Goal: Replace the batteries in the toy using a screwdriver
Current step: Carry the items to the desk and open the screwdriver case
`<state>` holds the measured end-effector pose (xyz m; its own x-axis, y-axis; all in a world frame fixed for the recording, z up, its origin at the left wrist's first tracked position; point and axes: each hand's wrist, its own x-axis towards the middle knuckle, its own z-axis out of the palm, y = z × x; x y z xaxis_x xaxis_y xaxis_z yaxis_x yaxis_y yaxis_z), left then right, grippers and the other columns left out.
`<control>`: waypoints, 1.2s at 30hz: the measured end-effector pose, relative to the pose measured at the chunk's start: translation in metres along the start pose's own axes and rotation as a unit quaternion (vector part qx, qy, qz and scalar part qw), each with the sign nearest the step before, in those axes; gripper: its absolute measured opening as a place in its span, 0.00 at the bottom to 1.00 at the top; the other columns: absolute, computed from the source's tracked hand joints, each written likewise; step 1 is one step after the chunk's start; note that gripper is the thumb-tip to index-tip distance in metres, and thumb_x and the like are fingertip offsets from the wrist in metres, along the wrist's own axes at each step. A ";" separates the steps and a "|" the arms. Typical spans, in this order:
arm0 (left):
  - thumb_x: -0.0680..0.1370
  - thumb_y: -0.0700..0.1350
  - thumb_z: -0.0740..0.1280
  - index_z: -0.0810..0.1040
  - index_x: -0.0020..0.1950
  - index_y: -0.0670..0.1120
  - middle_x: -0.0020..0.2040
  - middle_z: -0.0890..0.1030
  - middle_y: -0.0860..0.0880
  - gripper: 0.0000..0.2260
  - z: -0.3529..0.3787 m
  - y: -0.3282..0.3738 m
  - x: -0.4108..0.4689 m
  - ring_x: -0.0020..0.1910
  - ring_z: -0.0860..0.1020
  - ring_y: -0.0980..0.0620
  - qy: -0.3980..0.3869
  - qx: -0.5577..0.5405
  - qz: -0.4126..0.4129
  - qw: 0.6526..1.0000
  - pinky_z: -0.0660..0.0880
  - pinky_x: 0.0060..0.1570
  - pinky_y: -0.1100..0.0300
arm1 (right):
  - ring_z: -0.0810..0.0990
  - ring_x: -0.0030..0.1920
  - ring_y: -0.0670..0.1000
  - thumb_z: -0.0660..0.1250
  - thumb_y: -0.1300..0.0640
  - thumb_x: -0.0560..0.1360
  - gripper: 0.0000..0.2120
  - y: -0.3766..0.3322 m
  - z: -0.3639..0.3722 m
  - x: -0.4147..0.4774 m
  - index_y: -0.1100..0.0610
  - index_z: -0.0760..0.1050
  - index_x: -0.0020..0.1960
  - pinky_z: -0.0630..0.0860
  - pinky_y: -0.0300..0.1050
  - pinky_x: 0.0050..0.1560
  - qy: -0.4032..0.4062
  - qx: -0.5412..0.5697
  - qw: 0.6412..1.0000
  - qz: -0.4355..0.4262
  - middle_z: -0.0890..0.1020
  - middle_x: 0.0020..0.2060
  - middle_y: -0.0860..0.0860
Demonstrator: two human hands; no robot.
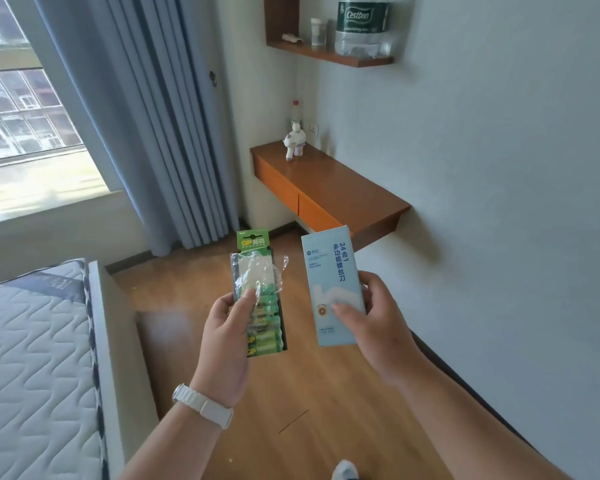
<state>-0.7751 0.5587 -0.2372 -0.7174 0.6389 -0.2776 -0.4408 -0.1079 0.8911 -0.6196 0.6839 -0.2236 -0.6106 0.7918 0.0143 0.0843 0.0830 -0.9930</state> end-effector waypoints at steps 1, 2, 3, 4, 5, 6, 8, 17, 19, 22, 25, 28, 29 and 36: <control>0.80 0.48 0.67 0.74 0.64 0.40 0.51 0.82 0.41 0.16 -0.001 0.003 0.012 0.44 0.82 0.44 0.006 -0.003 -0.002 1.000 0.82 0.35 0.55 | 0.83 0.50 0.41 0.70 0.58 0.76 0.15 0.001 0.004 0.012 0.44 0.71 0.58 0.79 0.35 0.40 -0.003 -0.002 1.000 -0.001 0.82 0.54 0.45; 0.80 0.48 0.68 0.74 0.64 0.40 0.51 0.82 0.41 0.16 -0.001 0.005 0.025 0.45 0.82 0.44 0.012 -0.005 -0.004 1.000 0.82 0.35 0.55 | 0.83 0.50 0.41 0.70 0.58 0.76 0.15 0.003 0.007 0.025 0.44 0.71 0.58 0.79 0.35 0.41 -0.007 -0.003 1.000 -0.002 0.82 0.53 0.44; 0.80 0.48 0.68 0.74 0.64 0.40 0.51 0.82 0.40 0.17 -0.001 0.006 0.038 0.45 0.82 0.43 0.017 -0.006 -0.008 1.000 0.82 0.36 0.54 | 0.83 0.50 0.41 0.70 0.57 0.76 0.15 0.006 0.010 0.038 0.44 0.71 0.57 0.79 0.34 0.41 -0.010 -0.007 1.000 -0.002 0.82 0.53 0.44; 0.79 0.48 0.68 0.74 0.64 0.40 0.51 0.82 0.40 0.17 0.000 0.007 0.053 0.46 0.82 0.43 0.020 -0.007 -0.012 1.000 0.82 0.37 0.54 | 0.83 0.50 0.41 0.71 0.57 0.75 0.15 0.010 0.013 0.055 0.44 0.71 0.57 0.79 0.34 0.41 -0.012 -0.008 1.000 0.000 0.82 0.53 0.44; 0.79 0.48 0.68 0.74 0.64 0.40 0.51 0.83 0.41 0.17 0.002 0.009 0.066 0.46 0.82 0.43 0.021 -0.010 -0.015 1.000 0.82 0.38 0.54 | 0.83 0.50 0.40 0.71 0.58 0.76 0.15 0.012 0.015 0.069 0.44 0.71 0.57 0.79 0.34 0.41 -0.010 -0.004 1.000 0.004 0.82 0.52 0.44; 0.79 0.48 0.68 0.74 0.64 0.40 0.50 0.83 0.41 0.17 0.004 0.011 0.078 0.46 0.82 0.43 0.022 -0.012 -0.017 1.000 0.82 0.38 0.53 | 0.83 0.50 0.40 0.70 0.59 0.76 0.15 0.014 0.017 0.084 0.45 0.71 0.57 0.79 0.34 0.41 -0.009 0.004 1.000 0.008 0.82 0.52 0.44; 0.79 0.48 0.68 0.74 0.64 0.40 0.48 0.83 0.42 0.17 0.008 0.015 0.112 0.44 0.83 0.44 0.031 -0.009 -0.019 0.999 0.82 0.38 0.53 | 0.83 0.49 0.39 0.70 0.60 0.77 0.15 0.022 0.022 0.124 0.44 0.71 0.56 0.79 0.35 0.41 -0.011 0.010 1.000 0.016 0.82 0.52 0.43; 0.81 0.47 0.67 0.74 0.64 0.39 0.41 0.84 0.47 0.16 0.063 0.061 0.276 0.37 0.83 0.49 0.042 0.024 -0.021 0.999 0.80 0.32 0.56 | 0.82 0.48 0.37 0.70 0.59 0.76 0.16 0.020 0.019 0.308 0.43 0.71 0.58 0.76 0.31 0.40 0.010 0.029 0.999 0.021 0.82 0.52 0.42; 0.81 0.48 0.67 0.74 0.64 0.39 0.42 0.84 0.46 0.16 0.078 0.072 0.308 0.37 0.83 0.49 0.038 0.029 -0.013 0.999 0.80 0.32 0.55 | 0.81 0.48 0.37 0.72 0.56 0.74 0.17 0.014 0.016 0.341 0.46 0.71 0.60 0.76 0.30 0.40 0.006 0.027 0.999 0.018 0.82 0.53 0.43; 0.81 0.48 0.67 0.74 0.64 0.39 0.43 0.83 0.45 0.17 0.093 0.085 0.350 0.37 0.83 0.48 0.035 0.029 -0.008 0.999 0.80 0.30 0.55 | 0.82 0.49 0.38 0.71 0.51 0.72 0.19 0.011 0.017 0.383 0.46 0.71 0.61 0.77 0.34 0.39 0.016 0.016 0.999 0.022 0.82 0.53 0.42; 0.81 0.48 0.67 0.74 0.63 0.39 0.43 0.83 0.46 0.16 0.100 0.097 0.386 0.37 0.83 0.48 0.025 0.029 -0.014 0.999 0.80 0.30 0.55 | 0.82 0.49 0.38 0.70 0.55 0.76 0.15 0.010 0.025 0.414 0.44 0.70 0.59 0.77 0.35 0.41 0.018 0.013 0.999 0.025 0.82 0.51 0.42; 0.81 0.49 0.68 0.74 0.64 0.40 0.44 0.83 0.46 0.17 0.100 0.106 0.427 0.40 0.83 0.48 0.015 0.039 -0.013 0.999 0.81 0.34 0.54 | 0.82 0.49 0.39 0.70 0.57 0.77 0.14 0.011 0.036 0.447 0.44 0.70 0.57 0.77 0.36 0.42 0.030 0.002 0.999 0.022 0.82 0.52 0.43; 0.81 0.49 0.68 0.74 0.64 0.40 0.45 0.83 0.46 0.17 0.098 0.109 0.441 0.41 0.83 0.48 0.013 0.040 -0.016 0.999 0.80 0.35 0.55 | 0.82 0.49 0.39 0.69 0.58 0.77 0.14 0.011 0.040 0.456 0.44 0.70 0.57 0.78 0.35 0.42 0.038 0.005 0.999 0.024 0.82 0.52 0.43; 0.81 0.49 0.68 0.76 0.62 0.41 0.45 0.83 0.45 0.15 0.085 0.152 0.553 0.39 0.84 0.48 -0.051 0.051 -0.045 0.996 0.81 0.33 0.55 | 0.81 0.54 0.41 0.69 0.57 0.77 0.16 0.009 0.086 0.533 0.46 0.69 0.61 0.81 0.40 0.45 0.110 0.001 0.993 0.031 0.80 0.55 0.42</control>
<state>-1.1927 0.9608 -0.2250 -0.6169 0.7167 -0.3252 -0.4396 0.0289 0.8977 -1.0125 1.0549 -0.2346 -0.4167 0.9088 -0.0212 0.1147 0.0294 -0.9930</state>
